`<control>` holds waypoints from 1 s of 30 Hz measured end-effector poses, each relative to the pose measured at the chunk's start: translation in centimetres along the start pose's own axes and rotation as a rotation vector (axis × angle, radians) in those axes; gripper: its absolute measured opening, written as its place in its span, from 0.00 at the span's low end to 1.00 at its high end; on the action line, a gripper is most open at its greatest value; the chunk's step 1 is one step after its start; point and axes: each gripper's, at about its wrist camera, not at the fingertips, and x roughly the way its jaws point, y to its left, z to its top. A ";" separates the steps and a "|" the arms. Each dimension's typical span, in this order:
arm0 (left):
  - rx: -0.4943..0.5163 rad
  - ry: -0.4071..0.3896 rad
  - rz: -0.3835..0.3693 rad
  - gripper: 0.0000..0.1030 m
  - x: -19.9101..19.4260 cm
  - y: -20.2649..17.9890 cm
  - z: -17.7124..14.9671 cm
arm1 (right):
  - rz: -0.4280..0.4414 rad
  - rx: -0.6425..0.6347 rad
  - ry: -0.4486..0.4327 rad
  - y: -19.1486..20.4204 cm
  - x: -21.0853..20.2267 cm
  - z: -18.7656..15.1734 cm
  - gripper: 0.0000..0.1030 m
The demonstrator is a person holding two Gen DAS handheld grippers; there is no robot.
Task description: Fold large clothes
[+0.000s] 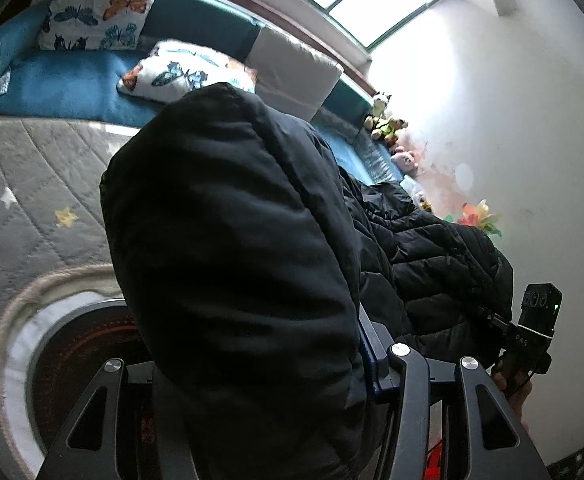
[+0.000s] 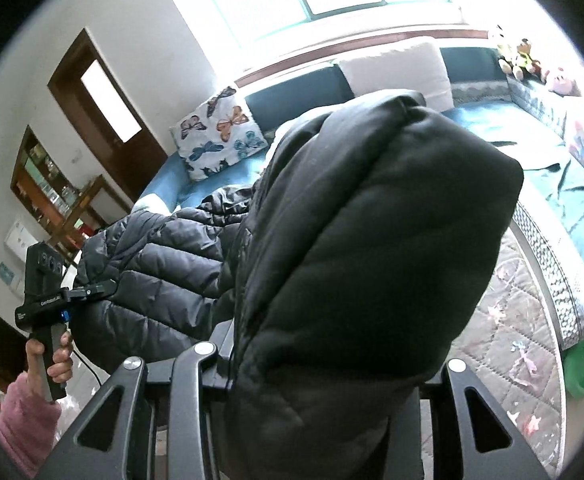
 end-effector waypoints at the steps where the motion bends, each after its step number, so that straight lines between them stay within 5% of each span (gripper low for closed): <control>1: -0.007 0.013 0.005 0.54 1.3 -0.3 -0.1 | -0.003 0.006 0.005 -0.4 0.4 -0.2 0.42; 8: -0.057 0.059 0.035 0.54 4.7 2.6 -2.4 | -0.004 0.104 0.044 -5.1 2.0 -1.8 0.45; 14: -0.094 0.062 0.077 0.72 6.4 4.1 -3.2 | -0.068 0.153 0.084 -6.5 3.3 -2.7 0.67; 20: -0.111 0.076 0.055 0.74 5.7 6.6 -2.6 | -0.052 0.228 0.125 -7.4 3.2 -2.7 0.74; 30: -0.140 0.056 0.012 0.73 1.6 7.8 -0.4 | -0.215 0.179 0.159 -6.3 -0.4 -3.5 0.75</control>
